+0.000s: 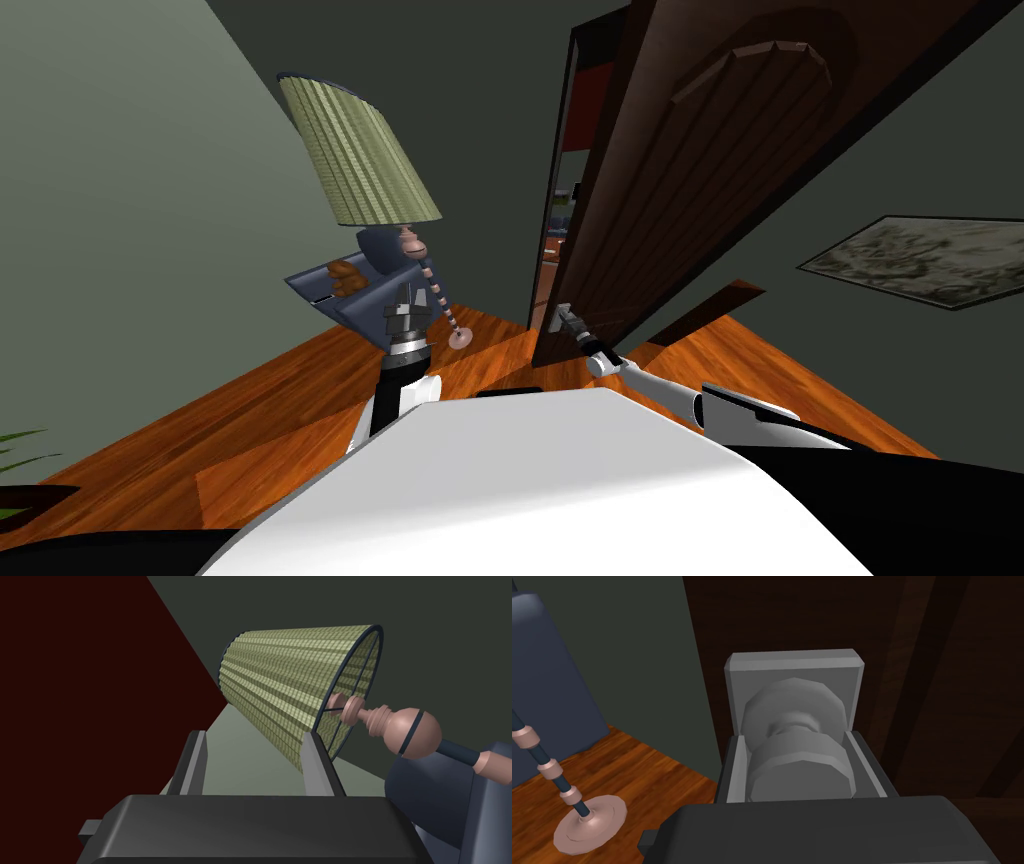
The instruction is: Pull the door open
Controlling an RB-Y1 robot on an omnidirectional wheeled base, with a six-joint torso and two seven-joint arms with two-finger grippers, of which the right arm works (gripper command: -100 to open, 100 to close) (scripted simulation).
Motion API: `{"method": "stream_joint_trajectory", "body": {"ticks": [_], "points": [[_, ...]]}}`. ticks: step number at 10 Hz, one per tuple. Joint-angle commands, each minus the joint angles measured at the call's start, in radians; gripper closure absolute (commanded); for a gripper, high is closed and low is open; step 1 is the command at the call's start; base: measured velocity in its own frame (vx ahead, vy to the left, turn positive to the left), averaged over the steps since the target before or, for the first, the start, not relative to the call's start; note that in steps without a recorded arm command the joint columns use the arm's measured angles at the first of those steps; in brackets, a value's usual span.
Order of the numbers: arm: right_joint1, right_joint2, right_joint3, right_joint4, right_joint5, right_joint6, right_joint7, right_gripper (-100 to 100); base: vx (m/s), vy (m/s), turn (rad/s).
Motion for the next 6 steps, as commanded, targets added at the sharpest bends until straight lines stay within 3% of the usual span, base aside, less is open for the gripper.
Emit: {"method": "stream_joint_trajectory", "body": {"ticks": [1,3,4,6], "points": [[0.003,-0.014,0.019,-0.012,0.006,-0.016,-0.015,100,-0.190,-0.118,0.127],[0.007,-0.032,0.038,-0.023,0.011,-0.031,-0.029,100,-0.185,-0.126,0.114],[0.007,-0.026,0.032,-0.021,0.009,-0.022,-0.022,100,-0.082,-0.042,0.036],[0.009,-0.046,0.060,-0.026,0.022,-0.045,-0.047,100,-0.177,-0.089,0.136]]}}
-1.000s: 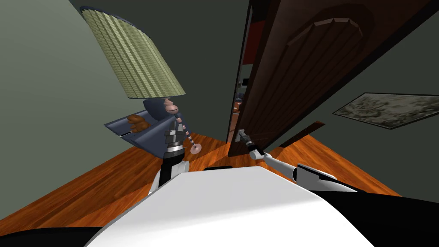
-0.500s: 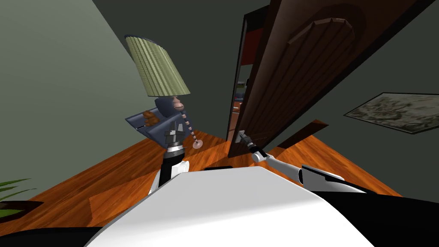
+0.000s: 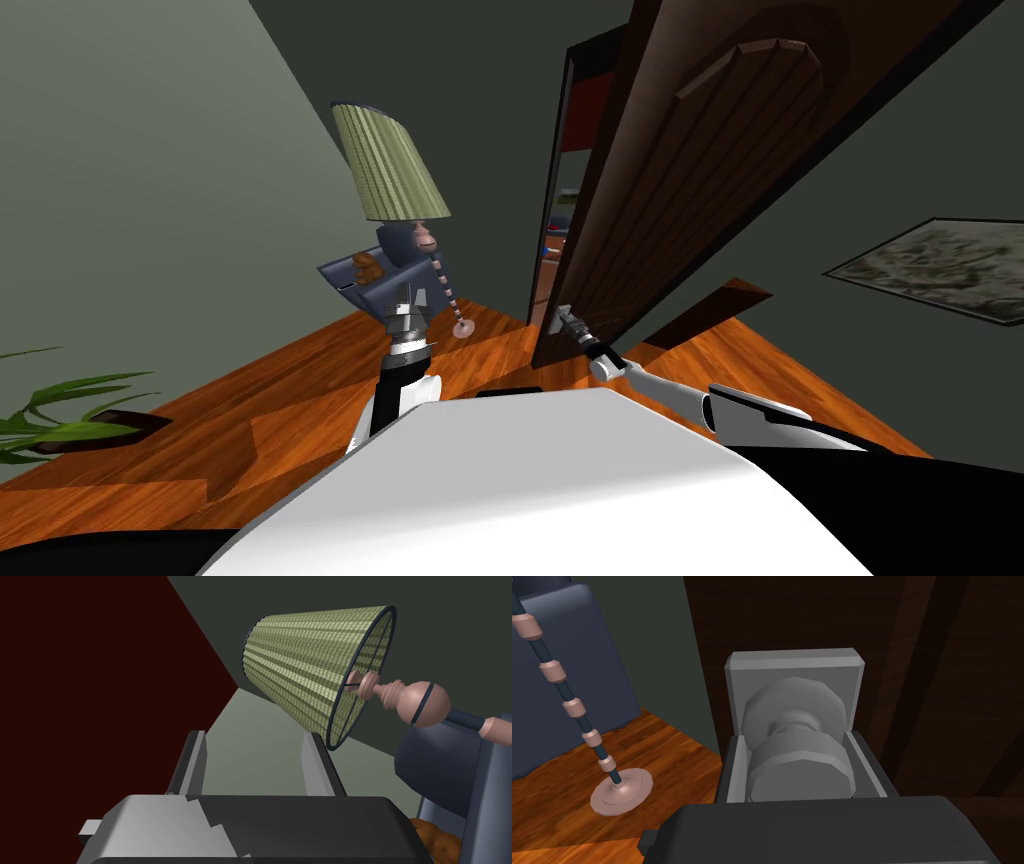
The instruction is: Pull the door open
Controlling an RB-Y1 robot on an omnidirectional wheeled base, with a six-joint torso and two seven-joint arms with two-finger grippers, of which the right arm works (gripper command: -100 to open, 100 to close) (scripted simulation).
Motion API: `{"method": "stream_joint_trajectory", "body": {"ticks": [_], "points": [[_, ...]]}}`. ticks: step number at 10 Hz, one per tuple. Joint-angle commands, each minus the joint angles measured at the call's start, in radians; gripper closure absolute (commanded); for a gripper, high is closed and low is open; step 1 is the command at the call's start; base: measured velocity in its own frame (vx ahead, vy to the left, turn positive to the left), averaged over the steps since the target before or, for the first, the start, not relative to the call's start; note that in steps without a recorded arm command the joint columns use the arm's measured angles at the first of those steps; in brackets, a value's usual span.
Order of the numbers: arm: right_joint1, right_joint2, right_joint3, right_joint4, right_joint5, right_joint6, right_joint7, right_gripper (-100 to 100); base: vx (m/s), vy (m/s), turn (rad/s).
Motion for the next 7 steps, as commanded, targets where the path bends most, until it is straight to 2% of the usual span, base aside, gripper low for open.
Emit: {"method": "stream_joint_trajectory", "body": {"ticks": [1,7], "points": [[0.003,-0.013,0.022,-0.005,0.010,-0.018,-0.018,100,-0.198,-0.116,0.173],[0.003,-0.067,0.088,-0.017,0.041,-0.079,-0.080,100,-0.215,-0.136,0.134]]}}
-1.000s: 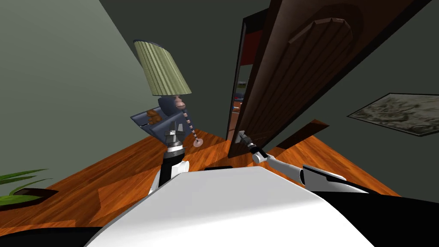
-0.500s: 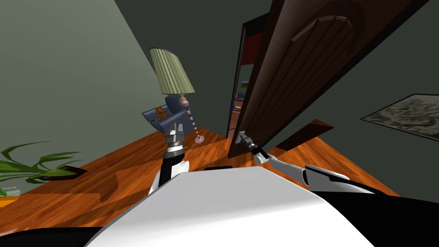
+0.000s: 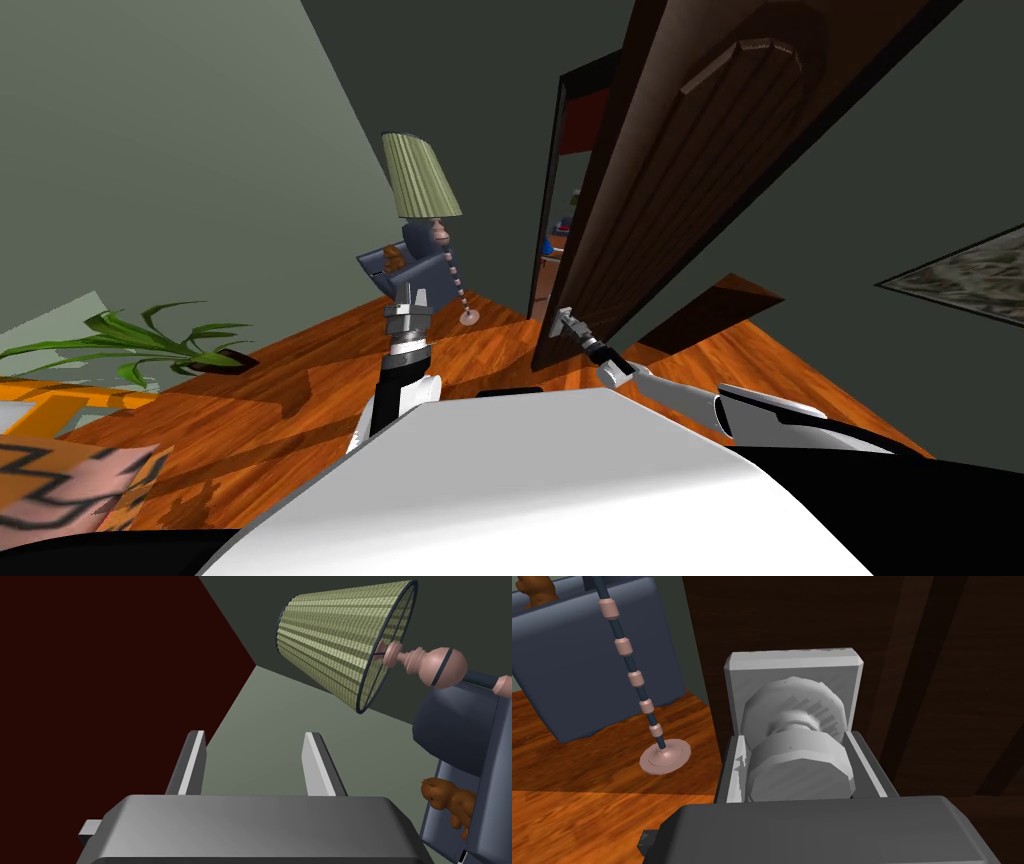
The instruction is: Pull the door open
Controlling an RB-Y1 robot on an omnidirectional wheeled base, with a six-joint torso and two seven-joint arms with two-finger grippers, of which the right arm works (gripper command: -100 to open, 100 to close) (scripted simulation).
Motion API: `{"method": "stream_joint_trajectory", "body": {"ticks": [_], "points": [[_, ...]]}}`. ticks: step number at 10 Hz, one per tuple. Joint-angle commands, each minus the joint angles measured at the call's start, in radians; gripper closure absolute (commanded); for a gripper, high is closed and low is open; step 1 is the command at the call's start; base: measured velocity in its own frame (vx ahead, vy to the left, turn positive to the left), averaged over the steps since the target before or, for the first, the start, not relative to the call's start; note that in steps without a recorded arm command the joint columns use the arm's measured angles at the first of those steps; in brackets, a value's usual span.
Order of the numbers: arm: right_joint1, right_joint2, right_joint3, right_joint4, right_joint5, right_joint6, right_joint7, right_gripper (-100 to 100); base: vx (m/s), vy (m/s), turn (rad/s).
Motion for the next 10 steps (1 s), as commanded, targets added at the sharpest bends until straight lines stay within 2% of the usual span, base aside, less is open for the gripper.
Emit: {"method": "stream_joint_trajectory", "body": {"ticks": [1,2,3,5,10], "points": [[0.000,0.000,0.000,0.000,0.000,0.000,0.000,100,-0.087,-0.056,0.033],[0.001,-0.012,0.022,0.002,0.008,-0.020,-0.018,100,-0.104,-0.069,0.125],[0.001,-0.016,0.028,0.002,0.010,-0.026,-0.023,100,-0.186,-0.098,0.157],[0.000,-0.036,0.055,0.004,0.021,-0.055,-0.045,100,-0.215,-0.119,0.155],[-0.003,-0.080,0.118,0.009,0.044,-0.123,-0.097,100,-0.192,-0.144,0.144]]}}
